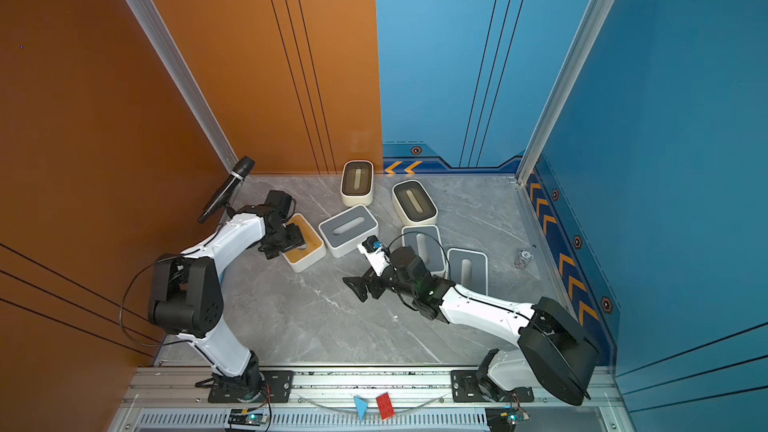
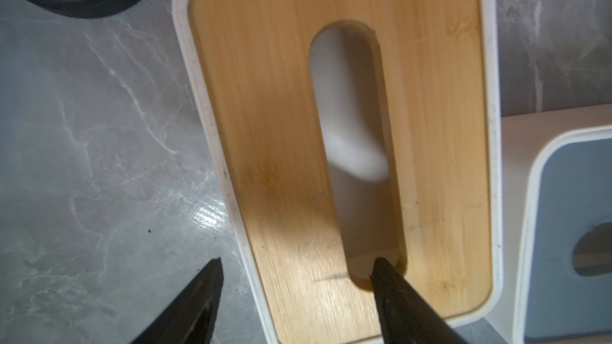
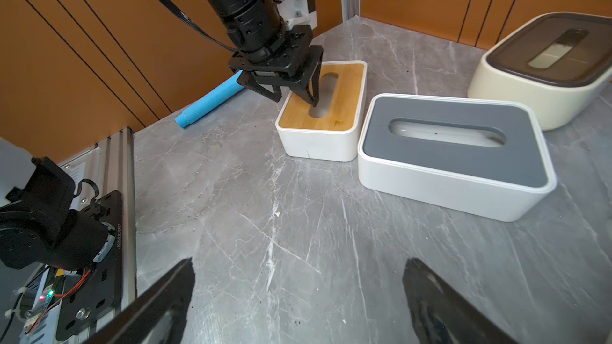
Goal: Stack the tissue boxes
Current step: Pick up the tissue box from the center of the board.
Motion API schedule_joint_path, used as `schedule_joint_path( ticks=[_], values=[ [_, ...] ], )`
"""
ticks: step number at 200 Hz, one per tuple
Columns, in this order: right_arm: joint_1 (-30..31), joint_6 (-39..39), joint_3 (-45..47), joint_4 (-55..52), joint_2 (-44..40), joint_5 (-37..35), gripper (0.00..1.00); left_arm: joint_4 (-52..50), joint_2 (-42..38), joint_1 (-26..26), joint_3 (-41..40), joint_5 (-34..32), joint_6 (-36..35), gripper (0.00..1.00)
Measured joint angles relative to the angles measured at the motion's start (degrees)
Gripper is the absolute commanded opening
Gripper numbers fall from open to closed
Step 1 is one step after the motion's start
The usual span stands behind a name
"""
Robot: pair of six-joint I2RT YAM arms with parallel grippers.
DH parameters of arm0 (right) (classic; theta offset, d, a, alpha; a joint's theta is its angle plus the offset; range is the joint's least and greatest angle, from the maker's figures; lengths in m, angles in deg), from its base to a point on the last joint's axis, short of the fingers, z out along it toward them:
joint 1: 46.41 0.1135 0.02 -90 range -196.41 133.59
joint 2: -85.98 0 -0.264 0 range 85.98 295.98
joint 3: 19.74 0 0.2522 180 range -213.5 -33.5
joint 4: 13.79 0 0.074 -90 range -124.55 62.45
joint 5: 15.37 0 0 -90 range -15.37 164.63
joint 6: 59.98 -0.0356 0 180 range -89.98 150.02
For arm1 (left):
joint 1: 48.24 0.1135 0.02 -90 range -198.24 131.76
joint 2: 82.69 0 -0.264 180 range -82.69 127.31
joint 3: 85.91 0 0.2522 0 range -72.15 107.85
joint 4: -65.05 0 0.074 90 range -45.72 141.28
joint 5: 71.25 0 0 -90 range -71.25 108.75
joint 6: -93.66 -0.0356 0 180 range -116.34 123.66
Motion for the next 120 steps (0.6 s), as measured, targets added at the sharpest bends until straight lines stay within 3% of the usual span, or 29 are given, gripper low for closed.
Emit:
schedule_joint_path(
  ticks=[38,120],
  values=[
    [0.42,0.02,0.0,1.95,4.76,0.24,1.0,1.18,0.5,0.52,0.0,-0.31,0.81,0.69],
    [0.57,0.02,-0.02,2.43,6.16,0.26,1.0,2.93,1.4,1.2,-0.02,-0.48,1.25,0.66]
  ],
)
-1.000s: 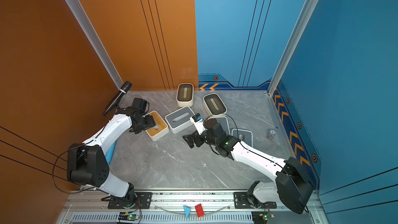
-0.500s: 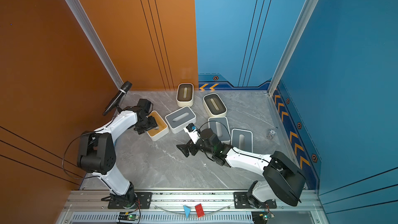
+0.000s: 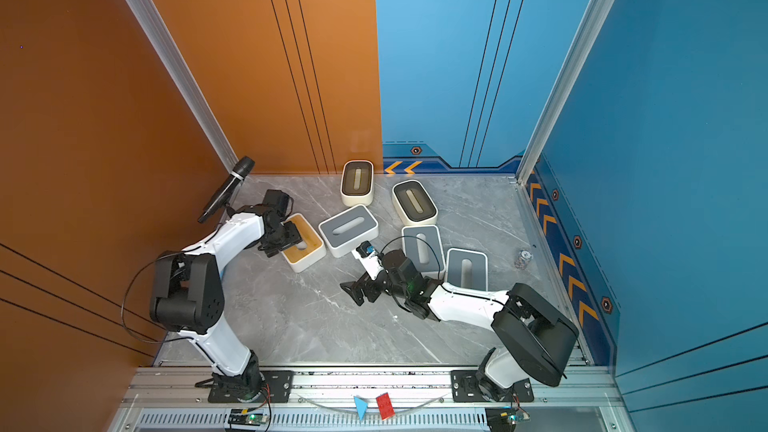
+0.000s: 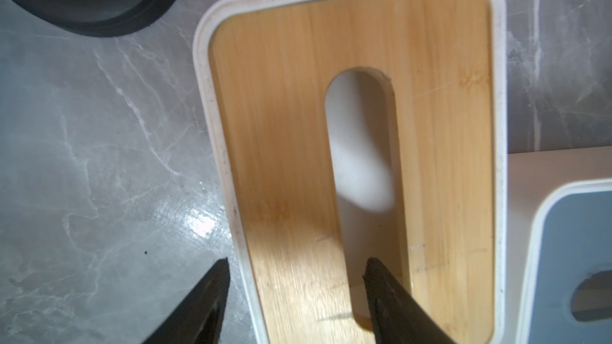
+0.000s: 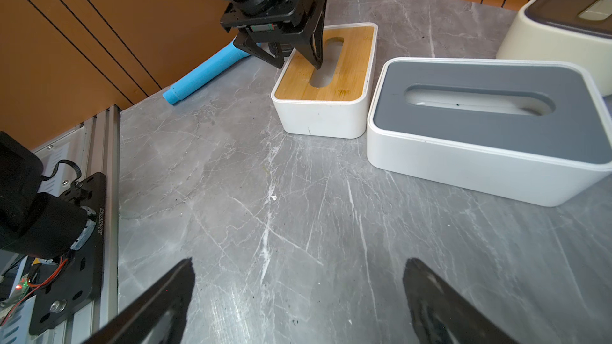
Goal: Stack the tissue boxes
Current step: Pick up the tissue box from the center of the board.
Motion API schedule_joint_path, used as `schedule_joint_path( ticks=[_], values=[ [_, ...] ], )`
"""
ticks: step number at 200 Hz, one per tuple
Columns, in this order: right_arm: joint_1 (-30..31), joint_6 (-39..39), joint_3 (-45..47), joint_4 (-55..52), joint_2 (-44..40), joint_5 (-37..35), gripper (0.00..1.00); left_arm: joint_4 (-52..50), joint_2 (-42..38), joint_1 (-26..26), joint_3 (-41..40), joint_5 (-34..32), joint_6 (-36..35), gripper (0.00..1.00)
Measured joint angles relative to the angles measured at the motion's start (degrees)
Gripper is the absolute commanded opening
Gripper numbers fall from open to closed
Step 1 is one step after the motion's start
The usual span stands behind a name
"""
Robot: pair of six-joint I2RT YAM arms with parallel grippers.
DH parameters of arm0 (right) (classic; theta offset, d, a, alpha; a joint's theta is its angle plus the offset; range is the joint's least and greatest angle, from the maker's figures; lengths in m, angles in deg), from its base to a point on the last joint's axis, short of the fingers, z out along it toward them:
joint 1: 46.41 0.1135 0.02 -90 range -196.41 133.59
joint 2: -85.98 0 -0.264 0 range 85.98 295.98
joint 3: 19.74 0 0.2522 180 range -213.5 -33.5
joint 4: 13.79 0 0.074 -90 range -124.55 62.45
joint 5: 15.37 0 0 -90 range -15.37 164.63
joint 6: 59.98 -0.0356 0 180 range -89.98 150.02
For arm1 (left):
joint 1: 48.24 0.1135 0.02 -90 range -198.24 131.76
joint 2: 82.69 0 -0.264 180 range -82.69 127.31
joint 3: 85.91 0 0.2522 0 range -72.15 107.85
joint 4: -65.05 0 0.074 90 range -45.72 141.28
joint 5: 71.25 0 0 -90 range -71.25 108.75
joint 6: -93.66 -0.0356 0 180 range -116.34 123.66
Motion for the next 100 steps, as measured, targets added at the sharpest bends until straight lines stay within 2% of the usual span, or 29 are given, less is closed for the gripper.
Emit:
schedule_joint_path(
  ticks=[100],
  values=[
    [0.26,0.02,0.0,-0.02,0.0,0.07,1.0,1.07,1.14,0.07,0.0,-1.03,1.07,0.62]
  ],
)
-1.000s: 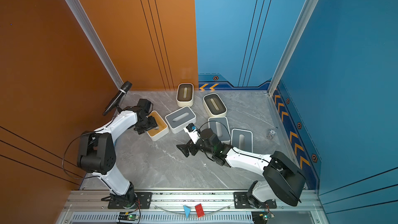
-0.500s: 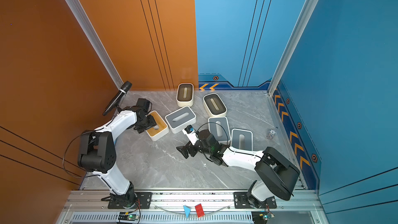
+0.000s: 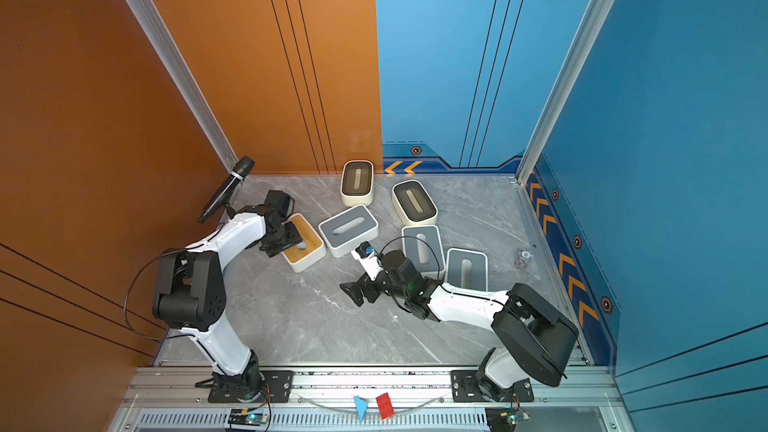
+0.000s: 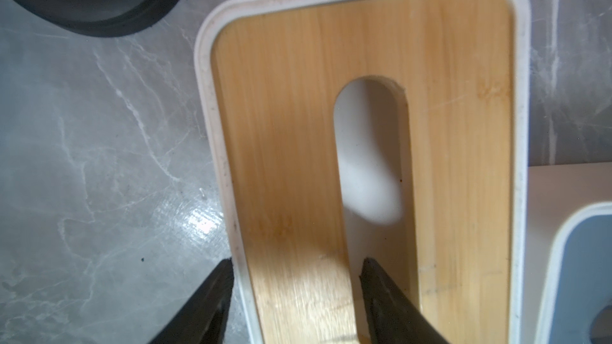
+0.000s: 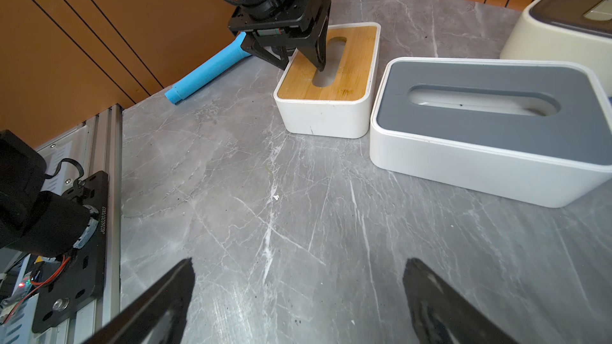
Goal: Stack the tissue boxes
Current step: Pick up the tissue box from the center of the board.
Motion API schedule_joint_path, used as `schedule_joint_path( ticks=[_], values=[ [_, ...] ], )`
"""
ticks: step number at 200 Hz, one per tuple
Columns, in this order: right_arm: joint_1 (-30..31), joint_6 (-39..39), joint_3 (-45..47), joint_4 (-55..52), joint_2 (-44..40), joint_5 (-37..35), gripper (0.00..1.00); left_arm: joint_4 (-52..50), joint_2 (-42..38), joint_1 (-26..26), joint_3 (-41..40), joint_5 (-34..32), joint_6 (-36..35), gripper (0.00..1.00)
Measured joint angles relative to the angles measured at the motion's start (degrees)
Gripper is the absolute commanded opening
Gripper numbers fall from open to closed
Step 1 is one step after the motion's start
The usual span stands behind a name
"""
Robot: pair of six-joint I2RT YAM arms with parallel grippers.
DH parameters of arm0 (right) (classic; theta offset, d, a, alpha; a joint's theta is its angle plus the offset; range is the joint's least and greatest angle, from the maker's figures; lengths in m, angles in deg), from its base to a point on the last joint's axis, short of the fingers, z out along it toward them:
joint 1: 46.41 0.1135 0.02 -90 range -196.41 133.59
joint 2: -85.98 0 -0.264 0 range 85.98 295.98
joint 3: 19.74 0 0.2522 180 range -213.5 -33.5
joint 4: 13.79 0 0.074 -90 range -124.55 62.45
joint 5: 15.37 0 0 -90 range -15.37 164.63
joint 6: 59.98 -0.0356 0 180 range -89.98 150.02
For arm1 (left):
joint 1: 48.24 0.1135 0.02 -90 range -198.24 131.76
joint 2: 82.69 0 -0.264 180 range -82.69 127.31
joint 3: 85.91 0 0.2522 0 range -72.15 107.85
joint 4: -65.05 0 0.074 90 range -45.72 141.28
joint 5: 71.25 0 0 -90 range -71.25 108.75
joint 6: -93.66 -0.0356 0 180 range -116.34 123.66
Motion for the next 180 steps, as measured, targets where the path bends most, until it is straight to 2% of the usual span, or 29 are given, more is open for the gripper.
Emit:
schedule_joint_path(
  ticks=[84,137,180],
  values=[
    [0.0,0.0,-0.13,0.02,0.48,0.63,1.0,1.68,0.59,0.26,-0.98,-0.55,1.11,0.58],
    [0.0,0.0,-0.17,0.0,0.48,0.63,1.0,2.32,0.96,0.35,-1.25,-0.9,1.77,0.51],
    [0.02,0.48,-0.17,0.0,0.48,0.61,1.0,2.89,0.66,0.35,-1.77,-1.11,1.92,0.49]
  ],
)
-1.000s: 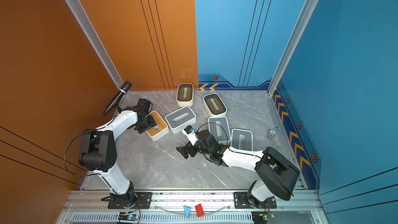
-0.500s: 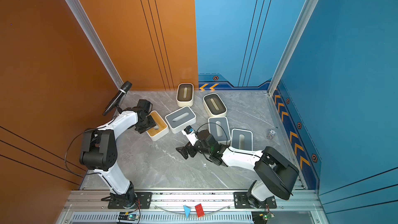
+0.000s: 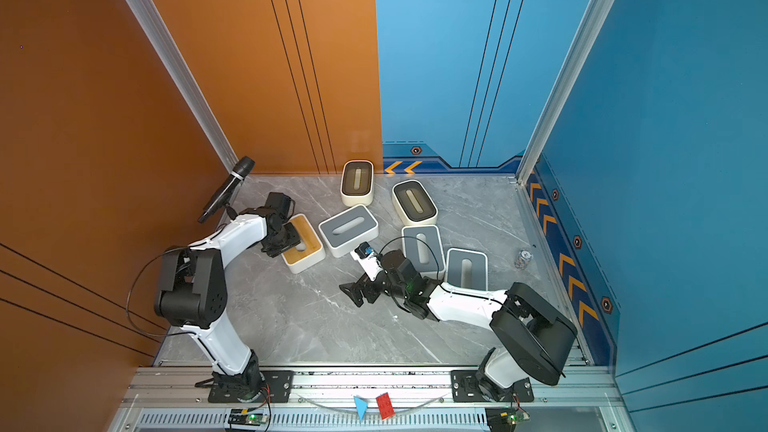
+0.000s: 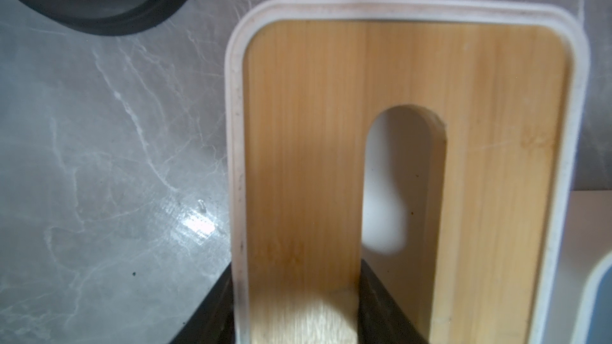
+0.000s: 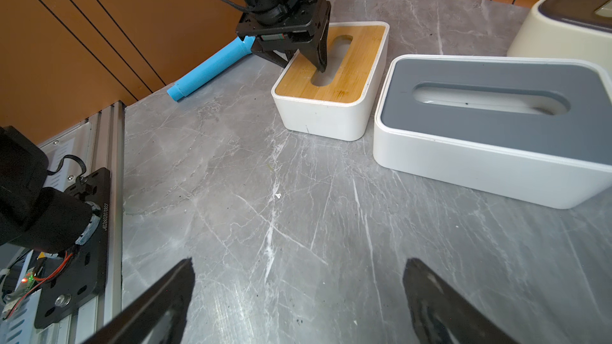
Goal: Stack the tissue boxes
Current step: Pick up the tissue box from the center of the board.
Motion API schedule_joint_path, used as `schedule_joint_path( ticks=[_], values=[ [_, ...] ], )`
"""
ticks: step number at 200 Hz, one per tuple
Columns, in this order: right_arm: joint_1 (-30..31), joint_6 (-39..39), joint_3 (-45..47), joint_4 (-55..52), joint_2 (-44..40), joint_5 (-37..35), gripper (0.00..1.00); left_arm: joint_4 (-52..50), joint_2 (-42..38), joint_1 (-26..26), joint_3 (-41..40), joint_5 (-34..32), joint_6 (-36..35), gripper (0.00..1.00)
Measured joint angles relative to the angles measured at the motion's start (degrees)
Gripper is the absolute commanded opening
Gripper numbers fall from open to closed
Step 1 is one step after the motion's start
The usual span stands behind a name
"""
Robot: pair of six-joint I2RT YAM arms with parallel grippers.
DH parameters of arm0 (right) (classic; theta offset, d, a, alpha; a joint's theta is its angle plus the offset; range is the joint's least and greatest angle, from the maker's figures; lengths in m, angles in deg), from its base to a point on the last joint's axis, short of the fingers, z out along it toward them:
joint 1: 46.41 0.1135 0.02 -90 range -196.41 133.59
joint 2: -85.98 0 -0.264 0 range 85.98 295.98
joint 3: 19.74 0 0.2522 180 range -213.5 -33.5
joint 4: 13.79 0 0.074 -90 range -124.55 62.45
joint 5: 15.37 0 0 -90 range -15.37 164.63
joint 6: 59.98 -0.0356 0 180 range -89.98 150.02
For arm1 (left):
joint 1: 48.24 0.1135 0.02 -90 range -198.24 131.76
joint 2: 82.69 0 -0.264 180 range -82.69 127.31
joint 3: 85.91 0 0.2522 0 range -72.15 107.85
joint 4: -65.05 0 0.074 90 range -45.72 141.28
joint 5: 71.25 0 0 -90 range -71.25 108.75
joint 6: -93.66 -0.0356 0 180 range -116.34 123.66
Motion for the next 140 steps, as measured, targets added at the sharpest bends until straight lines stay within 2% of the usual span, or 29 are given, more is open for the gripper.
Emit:
schedule_joint_path(
  ticks=[57,140],
  values=[
    [-0.26,0.07,0.0,1.03,-0.02,0.81,1.0,0.52,-1.75,0.24,-1.99,-0.42,0.0,0.46],
    [-2.84,-2.34,1.07,5.66,-0.02,3.76,1.0,-1.55,-9.22,0.59,-4.81,-1.46,-1.46,0.44]
  ],
)
